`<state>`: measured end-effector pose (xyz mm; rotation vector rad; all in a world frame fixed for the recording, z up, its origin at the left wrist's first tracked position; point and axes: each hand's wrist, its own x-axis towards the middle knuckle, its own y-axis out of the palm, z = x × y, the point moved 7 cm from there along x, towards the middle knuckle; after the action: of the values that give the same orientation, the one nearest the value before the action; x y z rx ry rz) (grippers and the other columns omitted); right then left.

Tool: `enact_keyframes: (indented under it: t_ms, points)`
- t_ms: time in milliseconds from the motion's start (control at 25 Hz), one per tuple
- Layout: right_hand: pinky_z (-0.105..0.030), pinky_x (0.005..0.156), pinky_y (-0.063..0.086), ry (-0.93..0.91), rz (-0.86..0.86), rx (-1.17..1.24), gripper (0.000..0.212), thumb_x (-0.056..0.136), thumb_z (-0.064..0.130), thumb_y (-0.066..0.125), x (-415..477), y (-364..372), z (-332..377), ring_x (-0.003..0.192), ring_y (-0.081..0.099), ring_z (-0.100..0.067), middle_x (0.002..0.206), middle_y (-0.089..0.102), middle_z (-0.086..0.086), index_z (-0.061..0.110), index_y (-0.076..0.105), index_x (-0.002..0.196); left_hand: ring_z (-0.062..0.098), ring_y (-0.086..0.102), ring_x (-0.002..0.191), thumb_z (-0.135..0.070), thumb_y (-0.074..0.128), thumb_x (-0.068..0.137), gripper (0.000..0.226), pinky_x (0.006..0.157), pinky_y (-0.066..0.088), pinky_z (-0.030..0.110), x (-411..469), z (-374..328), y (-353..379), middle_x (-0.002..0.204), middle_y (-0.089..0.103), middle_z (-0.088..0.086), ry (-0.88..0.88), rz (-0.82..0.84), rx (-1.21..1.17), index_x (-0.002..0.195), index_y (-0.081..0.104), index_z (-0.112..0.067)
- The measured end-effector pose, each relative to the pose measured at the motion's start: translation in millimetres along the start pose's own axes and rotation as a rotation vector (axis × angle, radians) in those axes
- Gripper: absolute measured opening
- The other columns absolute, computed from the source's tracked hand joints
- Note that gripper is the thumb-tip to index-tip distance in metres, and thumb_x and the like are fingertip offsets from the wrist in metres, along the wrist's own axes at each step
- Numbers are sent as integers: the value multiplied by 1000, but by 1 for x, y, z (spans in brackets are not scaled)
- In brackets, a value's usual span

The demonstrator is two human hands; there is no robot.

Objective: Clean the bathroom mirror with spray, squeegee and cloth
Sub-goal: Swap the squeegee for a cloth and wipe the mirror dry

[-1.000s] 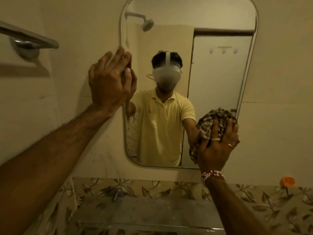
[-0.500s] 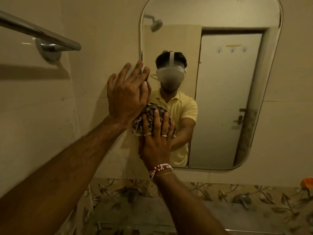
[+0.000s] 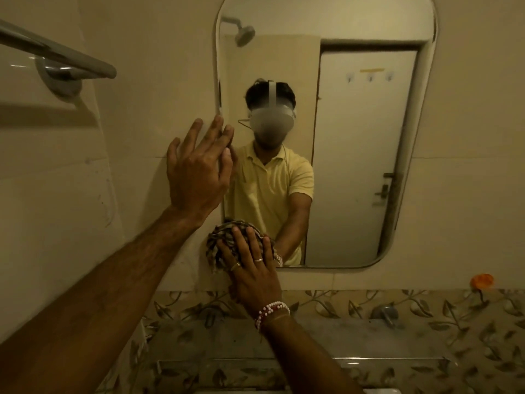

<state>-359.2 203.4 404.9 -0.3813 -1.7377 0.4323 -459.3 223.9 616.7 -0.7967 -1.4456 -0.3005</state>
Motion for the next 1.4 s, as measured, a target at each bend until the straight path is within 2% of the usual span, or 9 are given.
enact_keyframes:
  t_ms: [160,240,360,440,640,920,1000,1240,1400]
  points:
    - [-60,122,10,69,-52,42,68,96,41,52,-14,-34,-75,155,5,-32,167,13,-8,32,23,157,26,36,154,-32,41,107,47,119,29,59,-3,-2,1,162,45,-4,-7,-56,-6,152,53,-24]
    - [-61,122,9,194,-105,26,68,95,37,50,-29,-59,-141,155,4,-32,165,15,-9,33,21,156,26,35,154,-32,40,107,47,121,26,59,-4,-3,4,162,45,-4,-41,-83,-40,151,54,-23]
    - [-64,119,19,501,-200,71,67,96,32,44,-58,-98,-240,154,9,-34,166,15,-8,37,17,157,26,33,155,-33,40,106,48,124,21,59,-6,-4,7,162,44,-3,-87,-114,-72,151,53,-21]
    - [-63,117,24,574,-215,98,64,98,31,38,-68,-107,-270,154,11,-31,167,12,-5,40,15,157,25,30,156,-34,39,107,49,125,19,59,-7,-4,9,163,43,-4,-101,-120,-73,152,51,-21]
    - [-59,120,22,632,-242,159,58,103,33,34,-86,-85,-252,156,5,-27,168,-7,9,41,14,157,23,29,157,-33,40,108,47,126,20,59,-8,-2,14,163,43,-5,-110,-116,-67,153,51,-23]
    - [-65,120,12,741,-187,118,68,100,31,35,-115,-45,-206,154,-8,-34,167,-1,-11,31,2,159,24,31,156,-31,41,107,47,124,21,58,-5,-3,8,162,44,-4,-91,-83,-72,152,52,-22]
    - [-63,121,8,657,-170,83,66,99,33,36,-104,-43,-188,154,-6,-36,166,8,-17,25,9,160,24,31,156,-30,42,106,47,124,21,58,-6,-5,6,162,44,-4,-92,-74,-81,152,51,-23]
    - [-58,123,3,-84,11,-41,74,92,28,56,-38,3,-38,153,9,-40,168,11,-11,23,24,158,22,29,156,-35,33,107,51,124,21,59,-4,-1,-1,164,41,-5,-88,41,-130,155,46,-26]
    - [-55,124,8,-257,0,-110,65,97,28,52,-16,1,-24,153,14,-37,166,19,-10,23,28,157,21,26,157,-47,26,104,60,125,18,60,-19,6,-4,167,36,-1,-23,61,-119,158,41,-27]
